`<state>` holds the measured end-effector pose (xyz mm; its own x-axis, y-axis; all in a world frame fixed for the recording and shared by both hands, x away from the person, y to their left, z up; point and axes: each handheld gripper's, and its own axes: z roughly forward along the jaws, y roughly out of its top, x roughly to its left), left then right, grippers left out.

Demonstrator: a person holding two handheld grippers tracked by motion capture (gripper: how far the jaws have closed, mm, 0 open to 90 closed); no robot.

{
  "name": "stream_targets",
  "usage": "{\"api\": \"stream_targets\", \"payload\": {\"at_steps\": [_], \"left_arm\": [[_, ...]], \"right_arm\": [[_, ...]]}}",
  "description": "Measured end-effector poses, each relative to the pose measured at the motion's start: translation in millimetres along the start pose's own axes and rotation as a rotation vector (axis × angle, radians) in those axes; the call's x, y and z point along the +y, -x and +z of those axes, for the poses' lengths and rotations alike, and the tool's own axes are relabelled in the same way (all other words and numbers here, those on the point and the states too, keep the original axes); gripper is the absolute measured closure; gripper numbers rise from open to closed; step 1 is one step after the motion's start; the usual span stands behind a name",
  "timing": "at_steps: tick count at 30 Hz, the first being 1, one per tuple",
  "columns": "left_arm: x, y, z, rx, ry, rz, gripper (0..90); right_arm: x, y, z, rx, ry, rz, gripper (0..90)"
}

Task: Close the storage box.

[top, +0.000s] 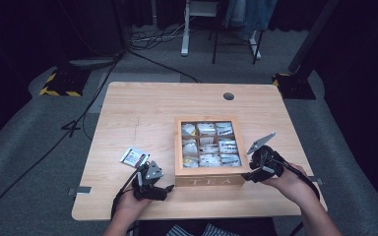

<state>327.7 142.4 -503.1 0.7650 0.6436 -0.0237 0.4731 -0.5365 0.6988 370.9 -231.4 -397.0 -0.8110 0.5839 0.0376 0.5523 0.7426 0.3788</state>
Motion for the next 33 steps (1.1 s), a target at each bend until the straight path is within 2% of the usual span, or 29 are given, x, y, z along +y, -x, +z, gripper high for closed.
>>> {"api": "stream_targets", "payload": {"at_steps": [2, 8, 18, 20, 26, 30, 33], "left_arm": [[0.0, 0.0, 0.0, 0.0, 0.0, 0.0, 22.8], [0.0, 0.0, 0.0, 0.0, 0.0, 0.0, 22.8], [-2.1, -0.9, -2.2, 0.008, -0.002, -0.006, 23.0], [-3.0, -1.2, -2.9, 0.011, 0.001, -0.011, 23.0], [-8.2, -5.5, -8.0, 0.028, 0.001, -0.028, 23.0], [-8.7, -6.1, -8.5, 0.028, 0.001, -0.027, 22.9], [-8.7, -6.1, -8.6, 0.028, 0.001, -0.027, 22.9]], "right_arm": [[-0.1, 1.0, 0.7, 0.004, -0.002, 0.006, 44.1], [-1.8, 2.7, -10.3, -0.001, 0.081, 0.018, 42.7], [0.0, 6.3, -20.0, -0.008, 0.178, 0.019, 41.3], [1.2, 7.0, -22.4, -0.01, 0.21, 0.022, 40.8], [0.4, 13.3, -28.2, -0.033, 0.348, 0.005, 38.7], [-1.8, 18.8, -29.9, -0.035, 0.399, 0.014, 38.1], [-5.1, 24.9, -31.8, -0.063, 0.434, 0.022, 38.1]]}}
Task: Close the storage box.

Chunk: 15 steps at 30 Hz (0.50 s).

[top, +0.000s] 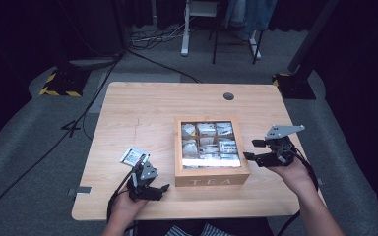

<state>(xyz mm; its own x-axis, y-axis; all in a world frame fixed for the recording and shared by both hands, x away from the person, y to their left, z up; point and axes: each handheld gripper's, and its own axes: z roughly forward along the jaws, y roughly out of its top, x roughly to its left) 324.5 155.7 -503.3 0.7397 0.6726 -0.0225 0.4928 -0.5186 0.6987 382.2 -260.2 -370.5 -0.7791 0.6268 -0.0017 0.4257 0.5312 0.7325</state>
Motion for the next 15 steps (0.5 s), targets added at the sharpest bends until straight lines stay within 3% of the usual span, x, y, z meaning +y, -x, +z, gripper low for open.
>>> {"api": "stream_targets", "payload": {"at_steps": [5, 9, 10, 15], "left_arm": [[0.0, -0.1, 0.0, 0.001, 0.0, 0.0, 22.9], [0.0, 0.0, 0.0, 0.001, 0.0, -0.001, 22.9], [0.0, 0.0, 0.0, 0.001, 0.001, -0.001, 22.9], [0.3, -0.6, 0.4, 0.0, 0.001, 0.002, 22.9]], "right_arm": [[-5.7, 11.6, -1.4, -0.035, 0.042, 0.021, 38.1], [-14.5, 24.6, 3.4, -0.075, 0.043, 0.02, 38.1], [-19.7, 31.3, 6.0, -0.087, 0.04, 0.049, 38.1], [-34.6, 48.0, 12.1, -0.108, 0.05, 0.098, 38.3]]}}
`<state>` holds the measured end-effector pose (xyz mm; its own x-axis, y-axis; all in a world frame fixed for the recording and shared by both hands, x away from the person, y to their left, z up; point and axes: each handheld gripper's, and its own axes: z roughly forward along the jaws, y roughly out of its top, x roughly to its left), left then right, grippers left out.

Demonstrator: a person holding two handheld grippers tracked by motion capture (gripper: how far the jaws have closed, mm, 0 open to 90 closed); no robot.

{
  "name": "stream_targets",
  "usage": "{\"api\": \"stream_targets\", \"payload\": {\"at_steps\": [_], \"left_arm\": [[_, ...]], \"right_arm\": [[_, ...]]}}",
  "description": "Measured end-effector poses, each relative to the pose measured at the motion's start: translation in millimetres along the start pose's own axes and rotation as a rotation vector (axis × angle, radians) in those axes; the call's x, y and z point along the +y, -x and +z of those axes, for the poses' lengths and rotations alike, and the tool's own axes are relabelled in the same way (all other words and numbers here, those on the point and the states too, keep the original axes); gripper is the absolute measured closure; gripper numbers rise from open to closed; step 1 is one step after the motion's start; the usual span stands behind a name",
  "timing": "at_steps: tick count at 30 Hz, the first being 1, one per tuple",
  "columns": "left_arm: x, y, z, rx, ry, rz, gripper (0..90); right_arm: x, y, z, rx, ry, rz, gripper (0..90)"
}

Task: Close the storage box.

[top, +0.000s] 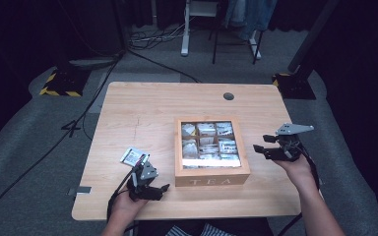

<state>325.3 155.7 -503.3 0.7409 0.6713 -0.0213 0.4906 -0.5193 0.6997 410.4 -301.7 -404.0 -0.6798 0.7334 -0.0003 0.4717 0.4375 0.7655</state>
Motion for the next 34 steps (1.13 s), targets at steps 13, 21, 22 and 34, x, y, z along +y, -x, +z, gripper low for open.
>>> {"api": "stream_targets", "payload": {"at_steps": [13, 21, 22, 34], "left_arm": [[0.2, -0.1, 0.0, 0.001, -0.001, -0.002, 22.8], [0.2, 0.0, 0.2, 0.0, -0.001, -0.004, 22.8], [0.2, 0.0, 0.2, 0.0, -0.001, -0.004, 22.8], [0.2, -0.1, 0.2, 0.001, -0.001, -0.002, 22.8]], "right_arm": [[-43.2, 41.4, 28.7, -0.11, -0.031, 0.083, 39.7], [-66.4, 42.3, 59.6, -0.264, -0.054, 0.083, 34.7], [-67.8, 41.2, 63.7, -0.284, -0.06, 0.084, 29.5], [-68.0, 47.1, 73.9, -0.224, -0.048, 0.187, 14.1]]}}
